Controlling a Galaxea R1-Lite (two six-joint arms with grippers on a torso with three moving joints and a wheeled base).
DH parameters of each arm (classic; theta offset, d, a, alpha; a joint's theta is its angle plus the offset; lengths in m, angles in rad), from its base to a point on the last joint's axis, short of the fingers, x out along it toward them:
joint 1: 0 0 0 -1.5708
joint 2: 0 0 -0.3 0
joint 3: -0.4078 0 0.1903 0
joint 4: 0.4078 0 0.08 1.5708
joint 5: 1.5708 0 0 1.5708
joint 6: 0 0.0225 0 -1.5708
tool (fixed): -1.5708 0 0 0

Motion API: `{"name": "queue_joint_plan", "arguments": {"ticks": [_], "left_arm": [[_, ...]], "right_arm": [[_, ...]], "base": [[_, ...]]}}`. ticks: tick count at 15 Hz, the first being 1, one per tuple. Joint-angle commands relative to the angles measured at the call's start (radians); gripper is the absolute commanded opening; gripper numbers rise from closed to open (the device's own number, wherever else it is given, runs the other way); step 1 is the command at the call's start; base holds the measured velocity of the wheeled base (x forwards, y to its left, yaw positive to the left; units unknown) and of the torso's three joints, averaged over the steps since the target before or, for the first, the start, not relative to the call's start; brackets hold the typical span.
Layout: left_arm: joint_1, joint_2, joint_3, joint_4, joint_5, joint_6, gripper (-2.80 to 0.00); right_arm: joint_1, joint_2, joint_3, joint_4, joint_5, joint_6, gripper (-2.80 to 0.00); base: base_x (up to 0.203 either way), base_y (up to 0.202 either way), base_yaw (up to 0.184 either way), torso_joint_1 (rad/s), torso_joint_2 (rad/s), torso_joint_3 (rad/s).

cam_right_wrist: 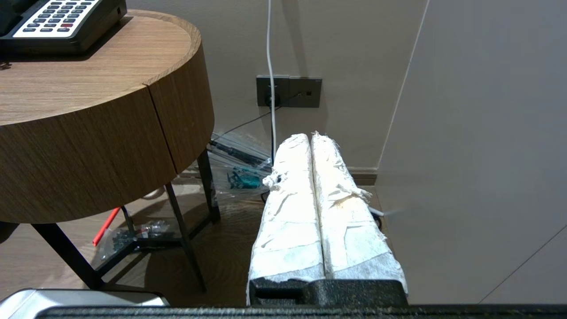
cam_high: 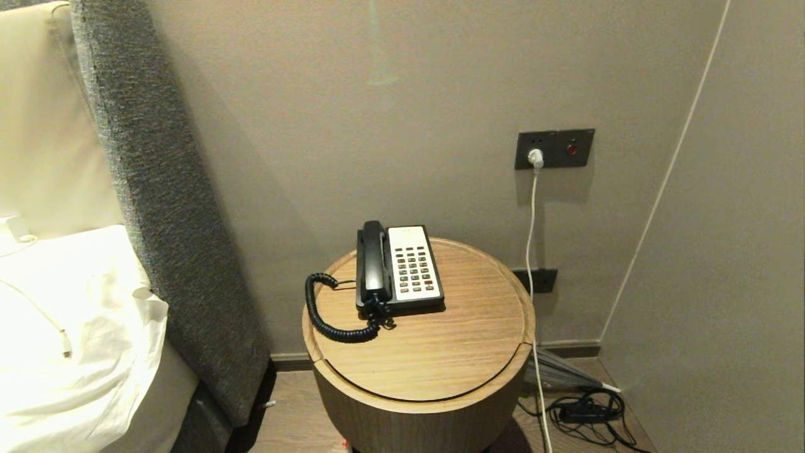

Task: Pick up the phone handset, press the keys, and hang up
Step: Pick up the desk phone handset

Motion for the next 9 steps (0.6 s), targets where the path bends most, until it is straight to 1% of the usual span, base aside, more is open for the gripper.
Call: {"name": "queue_joint_plan", "arguments": {"ticks": [1,9], "left_arm": [[-0.001,0.002,0.000,0.000,-0.001,0.000,-2.80],[0.001,0.002,0.000,0.000,0.000,-0.001,-2.80]], "right_arm": [[0.000,0.002,0.000,-0.001,0.000,0.000,-2.80],[0.000,0.002,0.000,-0.001,0.000,0.000,-2.80]], "base": [[0.000,0.000,0.000,0.000,0.00,0.000],[0.000,0.000,0.000,0.000,0.00,0.000]]}}
